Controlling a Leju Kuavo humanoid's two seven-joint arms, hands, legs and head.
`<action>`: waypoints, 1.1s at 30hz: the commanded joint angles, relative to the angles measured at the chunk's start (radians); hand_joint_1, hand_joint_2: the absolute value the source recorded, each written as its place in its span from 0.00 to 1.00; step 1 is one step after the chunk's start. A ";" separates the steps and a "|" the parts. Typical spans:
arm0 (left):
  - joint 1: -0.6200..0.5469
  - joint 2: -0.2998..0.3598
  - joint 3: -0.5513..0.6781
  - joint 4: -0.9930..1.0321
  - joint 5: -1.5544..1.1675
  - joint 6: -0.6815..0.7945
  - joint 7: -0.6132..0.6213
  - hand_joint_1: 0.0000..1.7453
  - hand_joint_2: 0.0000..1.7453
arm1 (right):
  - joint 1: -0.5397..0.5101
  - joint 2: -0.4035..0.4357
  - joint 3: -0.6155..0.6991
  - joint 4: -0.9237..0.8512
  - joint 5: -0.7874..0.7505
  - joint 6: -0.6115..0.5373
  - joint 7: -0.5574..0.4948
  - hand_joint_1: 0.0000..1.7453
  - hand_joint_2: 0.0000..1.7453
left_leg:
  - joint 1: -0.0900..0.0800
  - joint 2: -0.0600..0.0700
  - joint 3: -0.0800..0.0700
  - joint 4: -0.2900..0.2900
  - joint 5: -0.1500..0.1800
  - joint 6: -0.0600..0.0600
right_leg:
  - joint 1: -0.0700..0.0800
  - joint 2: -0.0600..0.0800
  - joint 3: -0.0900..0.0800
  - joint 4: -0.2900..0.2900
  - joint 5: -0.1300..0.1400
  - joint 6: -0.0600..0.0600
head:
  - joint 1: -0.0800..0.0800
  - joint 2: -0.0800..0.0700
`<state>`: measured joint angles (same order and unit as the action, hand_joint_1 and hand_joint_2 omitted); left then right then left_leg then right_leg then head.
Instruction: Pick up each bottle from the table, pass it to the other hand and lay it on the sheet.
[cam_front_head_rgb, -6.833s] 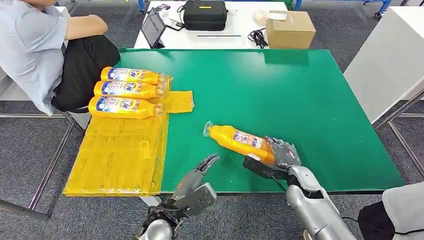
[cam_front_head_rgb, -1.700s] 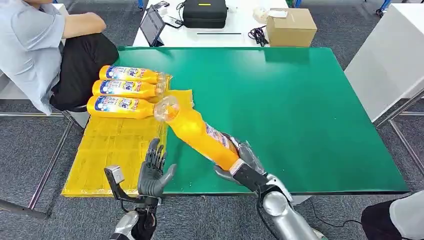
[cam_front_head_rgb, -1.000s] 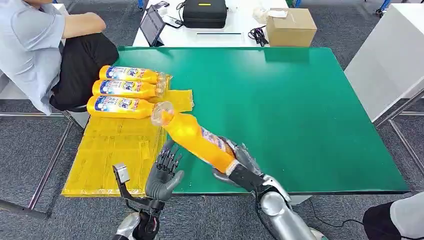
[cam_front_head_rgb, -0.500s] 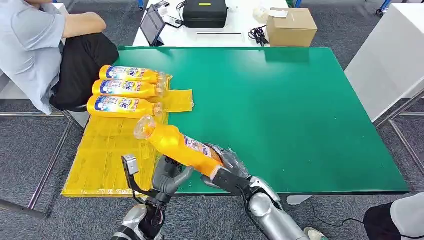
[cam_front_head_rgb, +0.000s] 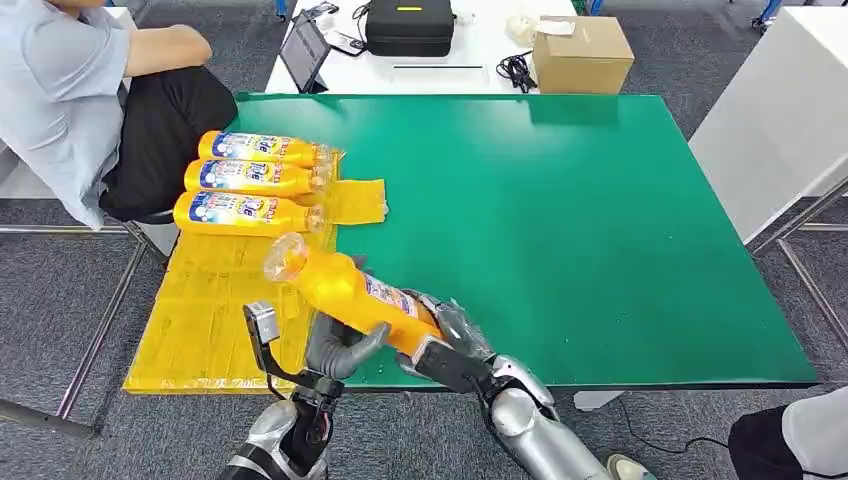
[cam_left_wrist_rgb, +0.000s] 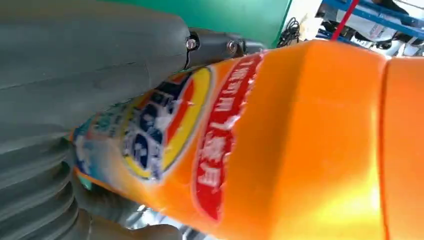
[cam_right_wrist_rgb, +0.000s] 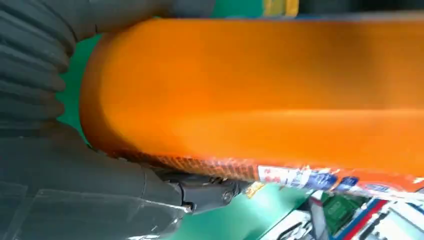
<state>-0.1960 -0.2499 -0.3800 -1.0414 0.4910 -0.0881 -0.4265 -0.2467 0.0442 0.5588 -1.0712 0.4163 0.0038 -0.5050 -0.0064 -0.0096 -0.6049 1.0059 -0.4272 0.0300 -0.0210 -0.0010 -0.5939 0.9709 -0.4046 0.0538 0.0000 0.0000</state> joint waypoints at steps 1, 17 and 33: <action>-0.072 0.008 -0.028 0.032 0.044 -0.051 0.011 0.00 1.00 | -0.057 0.020 0.076 0.113 -0.031 0.048 -0.010 1.00 1.00 | 0.002 0.001 0.003 0.001 -0.002 -0.002 | 0.002 0.001 0.004 0.000 -0.001 -0.003 | 0.000 0.000; -0.065 0.011 -0.042 0.007 0.058 -0.008 0.003 1.00 1.00 | -0.058 0.064 0.040 0.201 -0.138 0.100 -0.009 0.22 1.00 | 0.001 0.000 0.003 0.000 -0.001 -0.002 | 0.001 0.000 0.003 0.000 -0.001 -0.002 | 0.000 0.000; -0.042 0.014 -0.038 -0.057 0.034 0.033 -0.015 1.00 1.00 | -0.060 0.082 0.002 0.242 -0.170 0.085 -0.003 0.00 1.00 | 0.001 0.001 0.001 0.000 -0.001 -0.001 | 0.001 0.000 0.001 0.000 0.000 -0.001 | 0.000 0.000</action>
<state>-0.2102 -0.2522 -0.3826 -1.0640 0.5413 -0.0820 -0.4326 -0.2764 0.1049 0.5692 -0.9422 0.2548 0.0923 -0.5142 -0.0065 -0.0094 -0.6049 1.0060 -0.4272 0.0300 -0.0211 -0.0008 -0.5941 0.9708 -0.4046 0.0538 0.0004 0.0000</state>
